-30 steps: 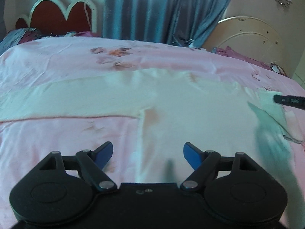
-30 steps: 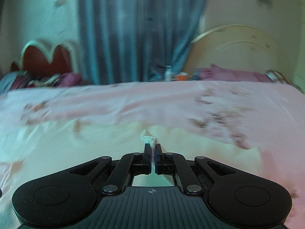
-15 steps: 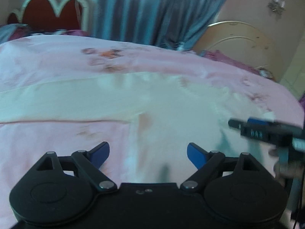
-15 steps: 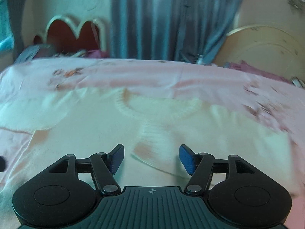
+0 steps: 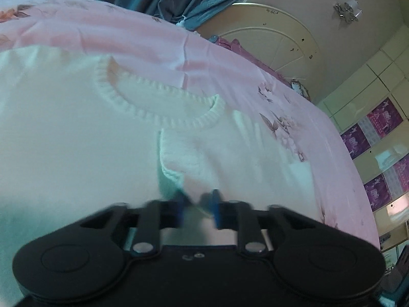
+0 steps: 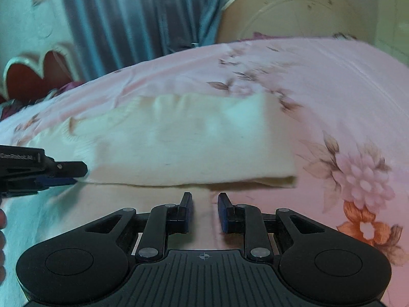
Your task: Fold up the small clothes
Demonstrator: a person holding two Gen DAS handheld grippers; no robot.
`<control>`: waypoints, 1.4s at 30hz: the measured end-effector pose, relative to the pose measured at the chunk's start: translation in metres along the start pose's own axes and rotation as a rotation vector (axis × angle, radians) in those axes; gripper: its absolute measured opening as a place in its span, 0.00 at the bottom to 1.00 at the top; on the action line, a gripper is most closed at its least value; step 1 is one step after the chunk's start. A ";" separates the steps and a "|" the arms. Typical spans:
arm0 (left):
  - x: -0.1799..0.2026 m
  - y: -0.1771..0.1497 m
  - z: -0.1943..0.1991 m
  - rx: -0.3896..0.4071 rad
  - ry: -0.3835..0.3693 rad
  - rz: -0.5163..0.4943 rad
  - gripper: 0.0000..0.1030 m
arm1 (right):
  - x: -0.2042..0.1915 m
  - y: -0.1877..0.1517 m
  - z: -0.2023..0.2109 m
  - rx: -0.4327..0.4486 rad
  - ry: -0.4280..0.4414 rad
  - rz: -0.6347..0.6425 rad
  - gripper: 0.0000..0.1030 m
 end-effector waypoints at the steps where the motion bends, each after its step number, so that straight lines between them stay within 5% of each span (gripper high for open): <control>1: 0.001 0.002 0.001 0.011 0.004 -0.003 0.03 | 0.004 0.000 0.000 -0.003 0.003 -0.015 0.22; 8: -0.032 0.047 0.072 0.214 0.086 -0.048 0.03 | 0.008 0.003 -0.003 0.002 0.012 -0.036 0.22; 13: -0.073 0.046 0.096 0.220 0.166 -0.036 0.03 | 0.005 0.005 -0.007 0.008 0.010 -0.025 0.22; 29: -0.120 0.042 0.108 0.198 0.222 0.014 0.03 | -0.001 0.010 -0.012 0.025 0.011 0.029 0.22; 31: -0.122 0.037 0.104 0.179 0.229 0.011 0.03 | -0.003 0.008 -0.016 0.018 0.004 0.062 0.06; 34: -0.128 0.028 0.098 0.162 0.235 0.017 0.03 | -0.001 0.008 -0.017 0.017 -0.023 0.081 0.04; 36: -0.129 0.028 0.099 0.158 0.233 0.025 0.08 | -0.001 0.009 -0.013 0.003 -0.025 0.094 0.04; 38: -0.130 0.031 0.107 0.175 0.238 0.031 0.25 | 0.003 0.016 0.000 0.037 -0.027 0.092 0.05; 42: -0.119 0.048 0.129 0.292 0.272 -0.060 0.31 | -0.006 0.042 0.007 0.103 0.035 0.085 0.05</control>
Point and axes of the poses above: each gripper's, at about its wrist camera, not at the fingertips, and z roughly against the way its jaws point, x to its right, y to its top, the point moved 8 cm from there along -z, roughly the way its jaws point, and after that the axes turned 9 degrees about x, right-handed, at the moved point
